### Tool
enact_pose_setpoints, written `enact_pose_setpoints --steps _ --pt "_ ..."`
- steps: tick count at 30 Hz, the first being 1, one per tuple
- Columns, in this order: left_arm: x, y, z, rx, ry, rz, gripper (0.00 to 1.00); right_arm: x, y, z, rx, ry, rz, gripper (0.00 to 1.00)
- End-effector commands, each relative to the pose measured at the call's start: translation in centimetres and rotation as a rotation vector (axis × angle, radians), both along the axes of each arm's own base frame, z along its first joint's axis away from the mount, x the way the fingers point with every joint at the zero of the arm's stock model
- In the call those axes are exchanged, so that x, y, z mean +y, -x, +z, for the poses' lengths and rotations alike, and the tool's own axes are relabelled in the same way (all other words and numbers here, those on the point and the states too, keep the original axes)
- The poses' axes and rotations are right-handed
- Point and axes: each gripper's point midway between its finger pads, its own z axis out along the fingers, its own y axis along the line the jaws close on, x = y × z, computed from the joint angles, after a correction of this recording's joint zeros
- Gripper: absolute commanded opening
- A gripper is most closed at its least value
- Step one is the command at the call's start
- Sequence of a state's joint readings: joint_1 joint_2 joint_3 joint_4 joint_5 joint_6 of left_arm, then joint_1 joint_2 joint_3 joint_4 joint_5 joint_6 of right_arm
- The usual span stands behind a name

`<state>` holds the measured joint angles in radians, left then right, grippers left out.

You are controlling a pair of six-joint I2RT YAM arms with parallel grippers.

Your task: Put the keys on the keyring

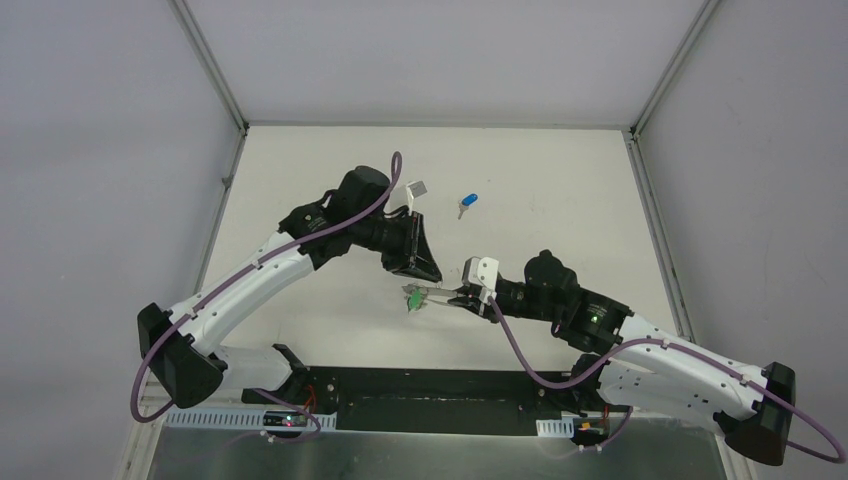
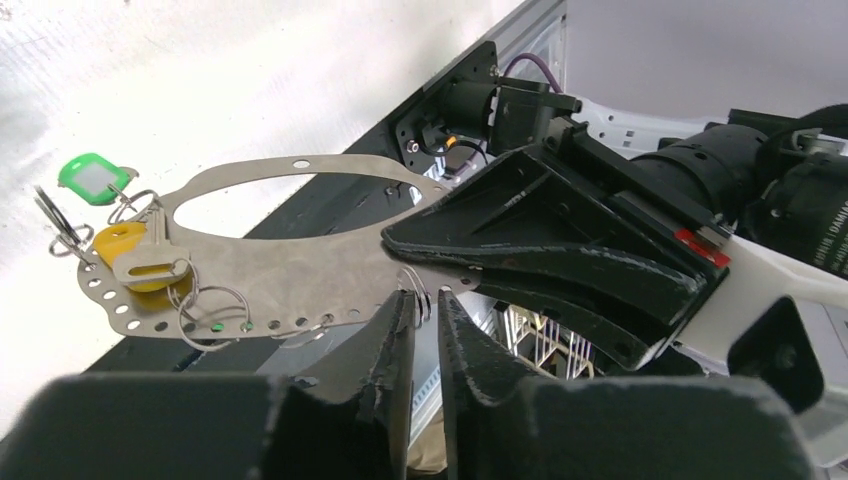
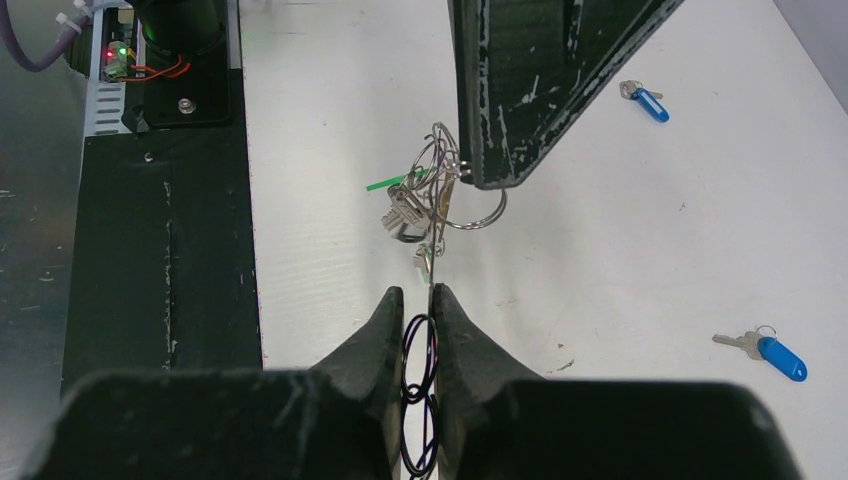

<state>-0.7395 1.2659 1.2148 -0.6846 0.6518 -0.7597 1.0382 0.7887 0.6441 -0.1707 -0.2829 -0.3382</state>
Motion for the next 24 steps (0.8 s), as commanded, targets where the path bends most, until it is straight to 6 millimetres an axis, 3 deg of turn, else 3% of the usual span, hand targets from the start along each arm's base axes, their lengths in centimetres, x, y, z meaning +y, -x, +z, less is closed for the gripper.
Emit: enact_pose_setpoints --steps 1,4,7,13,20,24 --pt "-0.1 0.0 3.5 -0.089 0.096 0.001 0.12 0.7 -0.6 3.0 -0.045 -0.092 -0.015 0.0" --pt "-0.1 0.1 3.6 -0.092 0.1 -0.001 0.07 0.7 -0.6 3.1 -0.046 -0.094 -0.014 0.0" --pt "-0.1 0.0 3.3 -0.09 0.095 -0.003 0.08 0.8 -0.6 3.1 -0.046 -0.094 -0.013 0.0" --pt "-0.1 -0.2 2.4 -0.083 0.073 0.004 0.3 0.7 -0.6 3.2 -0.048 -0.097 -0.015 0.0" --pt "0.9 -0.9 2.5 -0.139 0.02 0.052 0.41 0.7 -0.6 3.2 -0.047 -0.094 -0.015 0.0" --pt "1.9 -1.2 1.1 -0.135 -0.063 0.089 0.48 0.8 -0.6 3.2 -0.044 -0.093 -0.009 0.0"
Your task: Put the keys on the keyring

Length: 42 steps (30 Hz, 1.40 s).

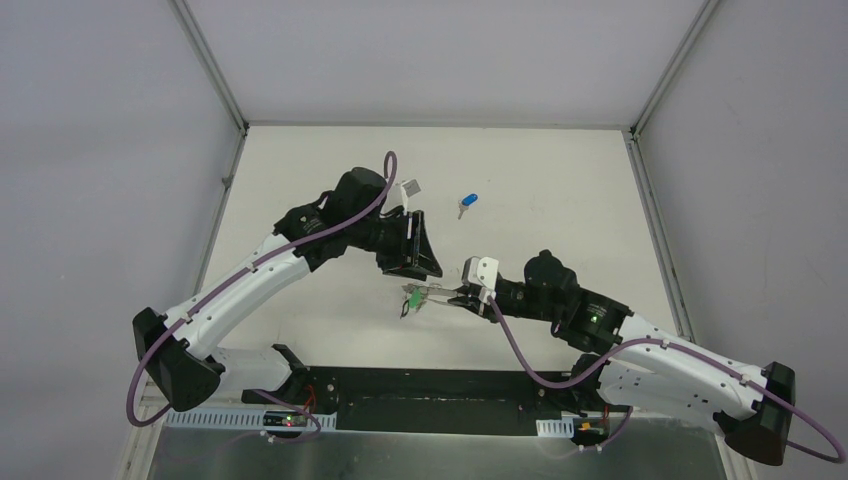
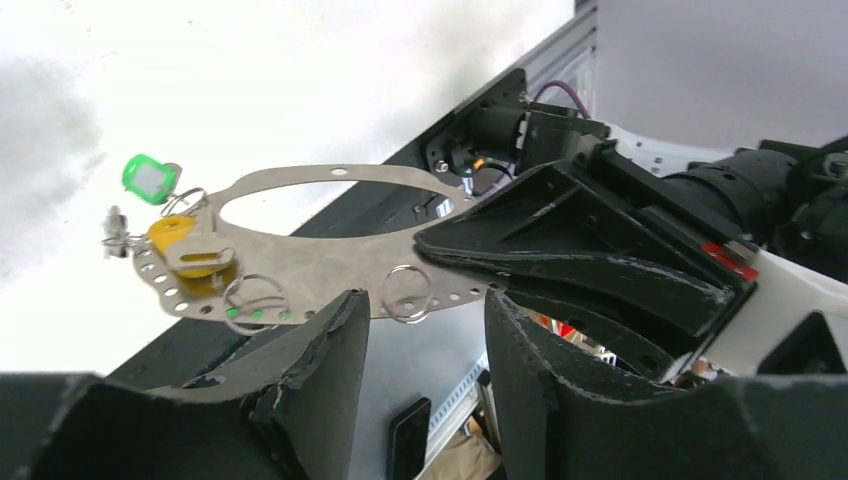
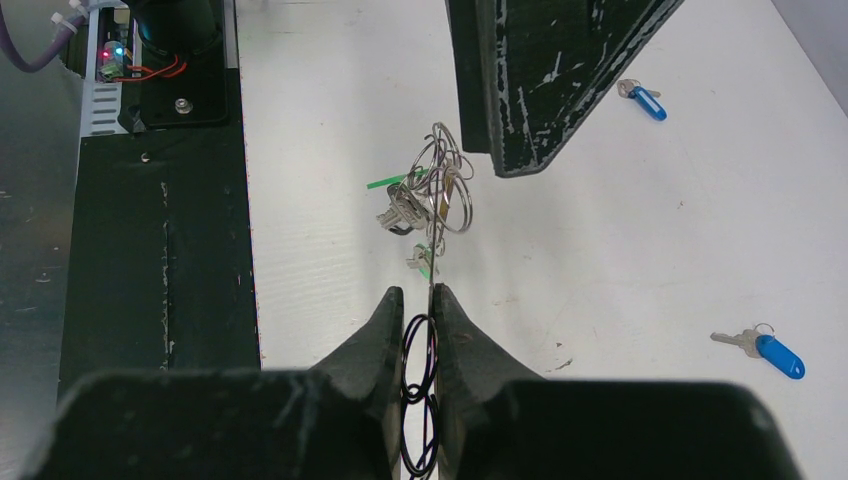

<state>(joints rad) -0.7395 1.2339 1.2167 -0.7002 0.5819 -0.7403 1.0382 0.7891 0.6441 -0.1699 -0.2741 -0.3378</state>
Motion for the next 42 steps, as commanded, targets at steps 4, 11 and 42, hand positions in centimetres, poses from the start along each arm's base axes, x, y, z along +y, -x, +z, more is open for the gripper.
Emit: enact_pose_setpoints --steps 4,11,42 --pt "1.0 -0.5 -0.3 -0.021 -0.072 0.036 0.53 0.9 -0.4 3.2 -0.042 -0.094 0.0 0.0" --pt "0.4 0.0 -0.7 0.035 -0.066 0.0 0.55 0.9 -0.5 3.0 -0.041 -0.089 -0.006 0.0" --pt "-1.6 0.6 0.1 0.044 -0.004 -0.044 0.25 0.7 -0.7 2.6 -0.034 -0.084 -0.02 0.0"
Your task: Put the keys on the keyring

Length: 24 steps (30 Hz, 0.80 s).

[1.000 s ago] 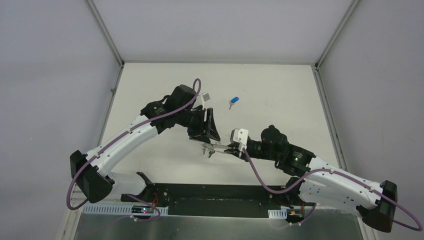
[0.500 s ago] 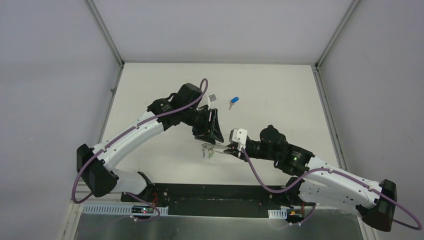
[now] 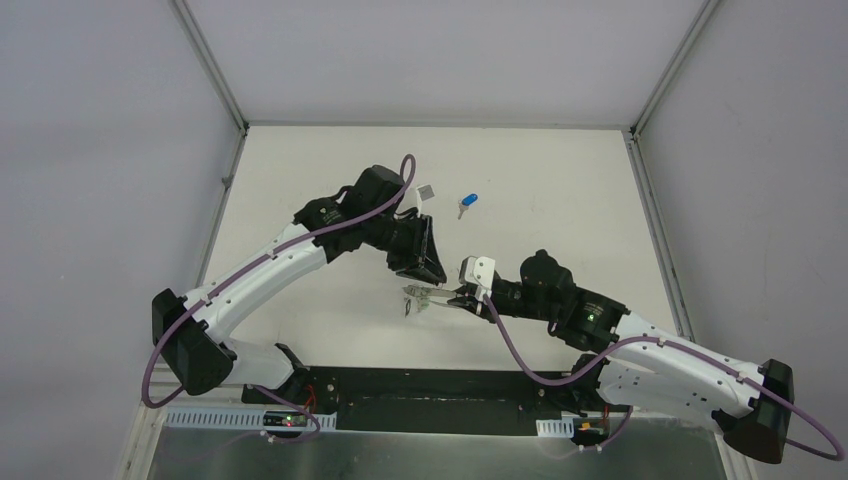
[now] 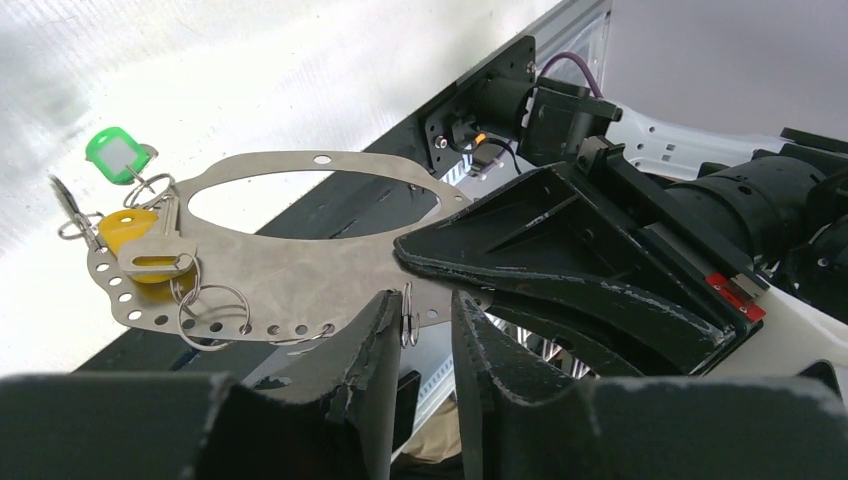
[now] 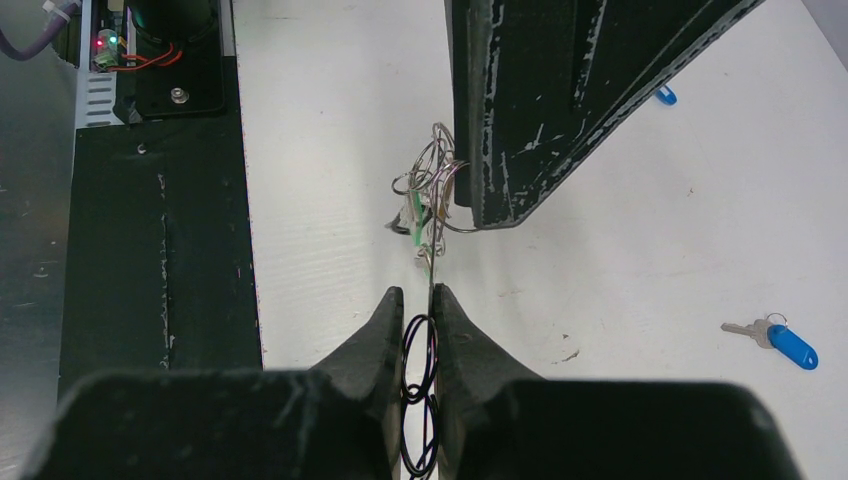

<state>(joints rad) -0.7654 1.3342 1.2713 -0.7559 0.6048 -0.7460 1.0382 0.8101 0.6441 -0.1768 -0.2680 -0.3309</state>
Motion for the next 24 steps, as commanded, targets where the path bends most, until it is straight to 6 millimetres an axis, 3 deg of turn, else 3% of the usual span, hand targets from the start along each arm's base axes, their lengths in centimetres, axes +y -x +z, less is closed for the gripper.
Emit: enact_pose_setpoints --steps 1,9,15,17,21,24 --pt "-0.2 0.2 1.6 -0.049 0.052 0.002 0.23 0.6 -0.5 3.4 -0.054 -0.108 -0.013 0.0" --pt "-0.1 0.1 1.4 -0.064 0.046 -0.004 0.01 0.6 -0.5 3.4 -0.051 -0.108 -0.015 0.0" --pt "0.0 -0.3 1.7 -0.113 0.041 -0.017 0.0 0.6 -0.5 3.8 -0.055 -0.119 -0.012 0.01" --pt "0.1 -0.5 2.1 -0.148 0.041 -0.023 0.0 0.7 -0.3 4.0 -0.055 -0.126 -0.004 0.09" --pt "0.4 -0.9 3.2 -0.246 0.047 -0.048 0.0 0.4 -0.3 5.3 -0.07 -0.149 -0.01 0.52" --pt "0.6 -1.0 3.8 -0.312 0.05 -0.069 0.0 0.2 0.0 7.2 -0.093 -0.203 -0.006 0.67"
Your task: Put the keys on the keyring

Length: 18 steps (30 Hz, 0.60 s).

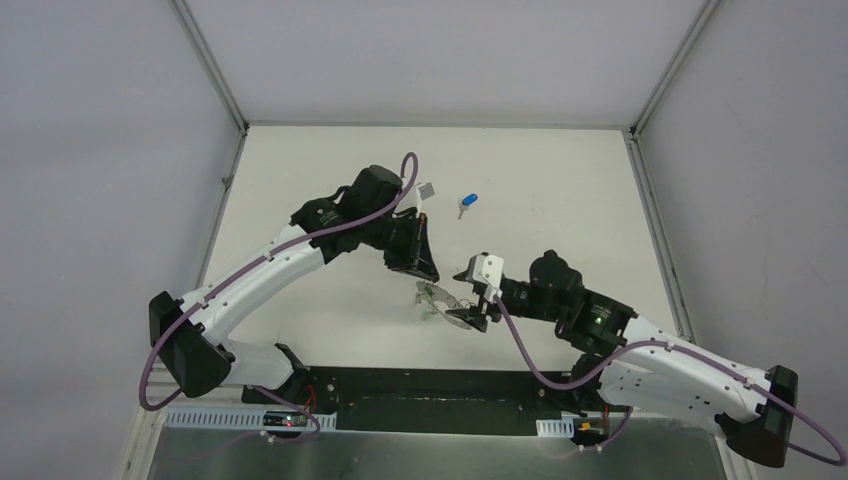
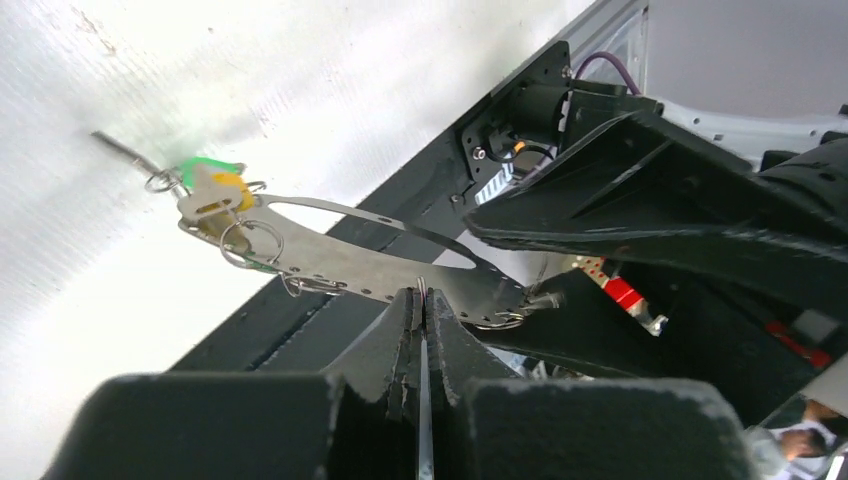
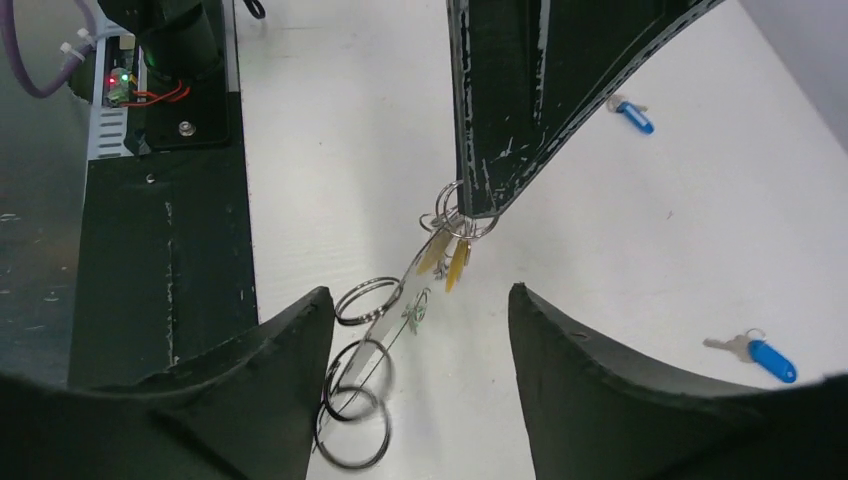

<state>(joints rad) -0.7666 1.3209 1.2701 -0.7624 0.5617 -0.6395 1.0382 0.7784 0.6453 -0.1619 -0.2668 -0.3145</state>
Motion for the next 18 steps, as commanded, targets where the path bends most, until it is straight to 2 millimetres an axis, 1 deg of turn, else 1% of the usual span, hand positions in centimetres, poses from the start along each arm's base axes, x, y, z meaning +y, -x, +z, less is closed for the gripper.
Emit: enact_pose_setpoints --steps 1,4,7,9,13,18 --pt "0.1 -0.6 4.4 -0.219 0.078 -0.05 0.0 0.3 -0.1 6.5 -0.089 -0.176 0.001 0.7" --pt "0.3 -0.6 4.8 -0.273 0.081 -0.075 0.0 0.3 -0.3 7.7 -0.073 -0.223 -0.027 0.76" --pt "0.7 -0.7 5.3 -0.328 0.08 -0.087 0.0 0.5 -0.4 9.1 -0.037 -0.272 -0.038 0.78" --pt "1.0 -0.7 5.7 -0.379 0.082 -0.102 0.0 0.7 -0.1 9.7 -0.015 -0.297 -0.026 0.78" --pt "1.6 -0.6 6.5 -0.47 0.085 -0.138 0.0 0.9 -0.3 11.8 0.034 -0.372 -0.021 0.77" --pt "2.1 -0.2 7.6 -0.593 0.104 -0.195 0.0 0.9 -1.1 12.5 0.144 -0.405 -0.007 0.72"
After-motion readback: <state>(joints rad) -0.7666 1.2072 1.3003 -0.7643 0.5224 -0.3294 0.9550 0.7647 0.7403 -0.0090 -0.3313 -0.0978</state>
